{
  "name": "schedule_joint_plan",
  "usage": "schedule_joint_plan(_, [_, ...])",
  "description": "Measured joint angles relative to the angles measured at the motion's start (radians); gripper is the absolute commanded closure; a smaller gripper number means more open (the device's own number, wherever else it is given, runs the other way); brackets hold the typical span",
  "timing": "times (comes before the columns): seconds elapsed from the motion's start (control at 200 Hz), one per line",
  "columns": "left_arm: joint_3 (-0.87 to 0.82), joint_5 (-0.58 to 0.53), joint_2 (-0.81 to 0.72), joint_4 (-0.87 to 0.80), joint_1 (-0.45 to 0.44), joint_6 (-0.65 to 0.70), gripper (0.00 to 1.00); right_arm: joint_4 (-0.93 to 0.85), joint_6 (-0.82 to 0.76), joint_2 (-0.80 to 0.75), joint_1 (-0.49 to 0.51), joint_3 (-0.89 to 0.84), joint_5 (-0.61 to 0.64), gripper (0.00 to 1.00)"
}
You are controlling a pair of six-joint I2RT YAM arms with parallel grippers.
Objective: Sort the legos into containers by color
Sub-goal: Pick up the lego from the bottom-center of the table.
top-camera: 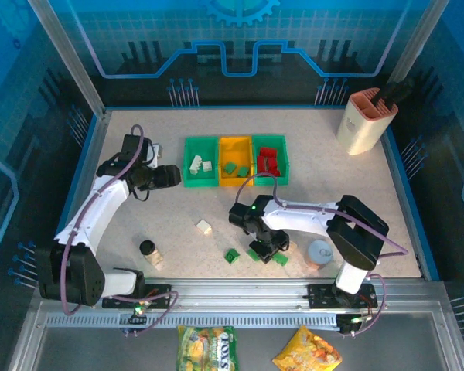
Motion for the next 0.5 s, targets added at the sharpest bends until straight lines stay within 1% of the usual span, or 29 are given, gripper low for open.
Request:
schedule_joint_plan(0.055, [0.0, 0.0, 0.0, 0.007, 0.006, 0.0, 0.27, 0.002, 0.005, 0.003, 0.001, 0.0, 0.0, 0.66])
schedule_joint_plan(0.245, [0.0, 0.004, 0.002, 0.023, 0.012, 0.0, 0.27, 0.004, 0.014, 0.003, 0.002, 0.0, 0.001, 0.71])
schedule_joint_plan(0.5, [0.0, 0.01, 0.007, 0.026, 0.014, 0.0, 0.28, 0.001, 0.02, 0.003, 0.002, 0.003, 0.001, 0.73])
